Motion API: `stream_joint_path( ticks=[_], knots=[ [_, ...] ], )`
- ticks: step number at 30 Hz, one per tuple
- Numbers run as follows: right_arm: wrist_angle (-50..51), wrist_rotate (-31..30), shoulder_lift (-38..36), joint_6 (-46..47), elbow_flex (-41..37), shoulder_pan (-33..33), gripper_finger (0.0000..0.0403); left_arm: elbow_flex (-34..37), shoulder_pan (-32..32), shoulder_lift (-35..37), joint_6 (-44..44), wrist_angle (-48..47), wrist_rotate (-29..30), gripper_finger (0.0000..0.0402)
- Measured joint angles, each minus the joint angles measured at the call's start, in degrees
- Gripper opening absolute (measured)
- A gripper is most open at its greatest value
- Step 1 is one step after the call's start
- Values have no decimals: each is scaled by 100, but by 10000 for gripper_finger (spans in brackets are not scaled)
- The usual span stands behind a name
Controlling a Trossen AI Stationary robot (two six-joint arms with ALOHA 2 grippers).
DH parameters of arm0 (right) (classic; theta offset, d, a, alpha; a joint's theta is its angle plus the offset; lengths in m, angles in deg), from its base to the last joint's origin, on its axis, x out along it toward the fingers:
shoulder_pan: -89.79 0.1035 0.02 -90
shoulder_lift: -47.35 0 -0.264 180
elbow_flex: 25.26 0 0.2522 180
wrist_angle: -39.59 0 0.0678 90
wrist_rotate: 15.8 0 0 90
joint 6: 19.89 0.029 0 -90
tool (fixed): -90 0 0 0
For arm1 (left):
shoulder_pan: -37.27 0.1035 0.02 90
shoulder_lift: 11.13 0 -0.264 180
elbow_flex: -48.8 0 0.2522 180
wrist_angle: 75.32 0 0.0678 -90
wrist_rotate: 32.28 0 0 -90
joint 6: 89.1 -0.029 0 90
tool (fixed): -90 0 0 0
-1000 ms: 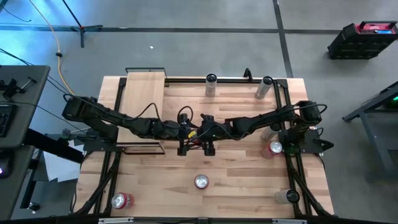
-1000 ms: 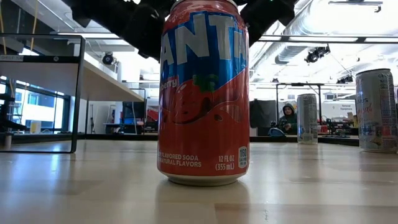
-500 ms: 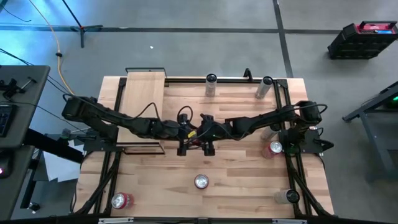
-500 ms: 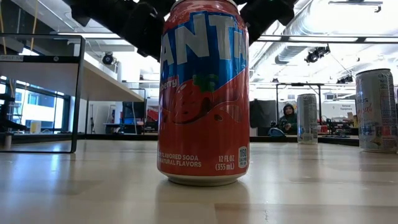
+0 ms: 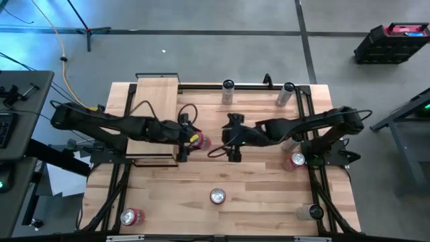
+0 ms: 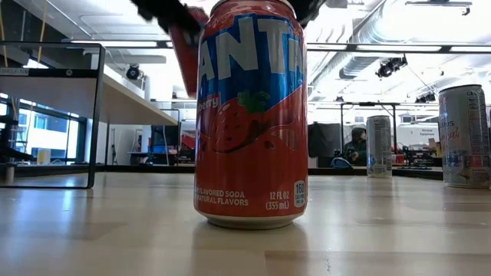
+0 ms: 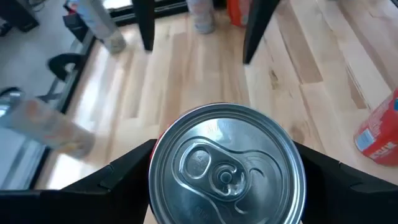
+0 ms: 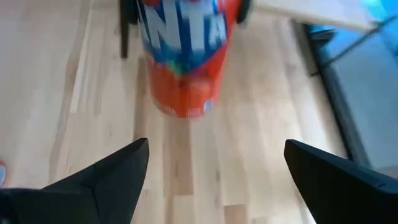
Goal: Place canned beverage on shelf
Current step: Put the top red soda can on the shelf
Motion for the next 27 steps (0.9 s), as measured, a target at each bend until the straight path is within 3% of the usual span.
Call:
stream_joint_path(
  ticks=[7,16,23,27],
  knots=[
    [264,-182,-538,443,9,137,360,-1295,534,239,-95,-2077,36,287],
    [605,-264,-526,873,-2,548,360,-2394,2423,278,-907,-4297,-324,287],
    [992,-609,-526,1270,-2,1103,360,-2662,3923,433,-1759,-4842,-1534,287],
    [1036,-623,-526,1472,-2,1347,360,-2662,4609,496,-2111,-5014,-1741,287]
  ],
)
